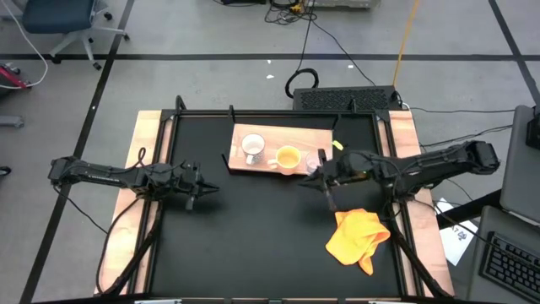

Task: Stack small to large cups/mugs on shelf
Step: Adjust the orange mug on the shelf

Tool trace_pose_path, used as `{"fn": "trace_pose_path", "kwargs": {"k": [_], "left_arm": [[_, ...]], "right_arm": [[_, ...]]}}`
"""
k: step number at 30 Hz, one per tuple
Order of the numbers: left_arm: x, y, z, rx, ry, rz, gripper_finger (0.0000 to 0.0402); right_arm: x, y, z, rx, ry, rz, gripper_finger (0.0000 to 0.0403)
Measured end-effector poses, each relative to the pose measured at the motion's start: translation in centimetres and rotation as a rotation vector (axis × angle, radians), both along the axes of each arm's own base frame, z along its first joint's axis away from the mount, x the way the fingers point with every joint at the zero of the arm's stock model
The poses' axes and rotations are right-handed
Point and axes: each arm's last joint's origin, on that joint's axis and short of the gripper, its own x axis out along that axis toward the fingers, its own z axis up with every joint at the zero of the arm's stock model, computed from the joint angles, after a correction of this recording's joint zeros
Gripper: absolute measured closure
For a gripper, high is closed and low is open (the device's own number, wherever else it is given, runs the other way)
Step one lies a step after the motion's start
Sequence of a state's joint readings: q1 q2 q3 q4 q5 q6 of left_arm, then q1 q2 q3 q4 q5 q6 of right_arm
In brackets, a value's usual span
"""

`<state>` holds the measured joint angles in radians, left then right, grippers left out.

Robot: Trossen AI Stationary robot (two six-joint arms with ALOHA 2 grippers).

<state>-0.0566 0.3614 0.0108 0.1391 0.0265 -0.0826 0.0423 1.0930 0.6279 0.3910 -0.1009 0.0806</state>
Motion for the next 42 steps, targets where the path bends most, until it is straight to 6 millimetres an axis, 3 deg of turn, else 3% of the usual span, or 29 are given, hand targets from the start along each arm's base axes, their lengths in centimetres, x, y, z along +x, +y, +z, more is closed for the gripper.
{"fn": "trace_pose_path", "kwargs": {"k": [9, 19, 31, 42], "left_arm": [[0.0, 0.0, 0.0, 0.001, 0.0, 0.0, 0.0369], [0.0, 0.0, 0.0, 0.023, 0.0, -0.006, 0.0369], [0.0, 0.0, 0.0, 0.029, -0.001, -0.007, 0.0369], [0.0, 0.0, 0.0, 0.047, -0.003, -0.01, 0.0369]], "right_arm": [[2.6, -2.3, 3.6, -0.021, 0.163, -0.118, 0.0403], [2.9, -6.3, 7.0, -0.033, 0.413, -0.284, 0.0403], [4.4, -11.0, 5.8, 0.026, 0.614, -0.41, 0.0403], [6.9, -13.1, 6.3, 0.066, 0.696, -0.309, 0.0386]]}}
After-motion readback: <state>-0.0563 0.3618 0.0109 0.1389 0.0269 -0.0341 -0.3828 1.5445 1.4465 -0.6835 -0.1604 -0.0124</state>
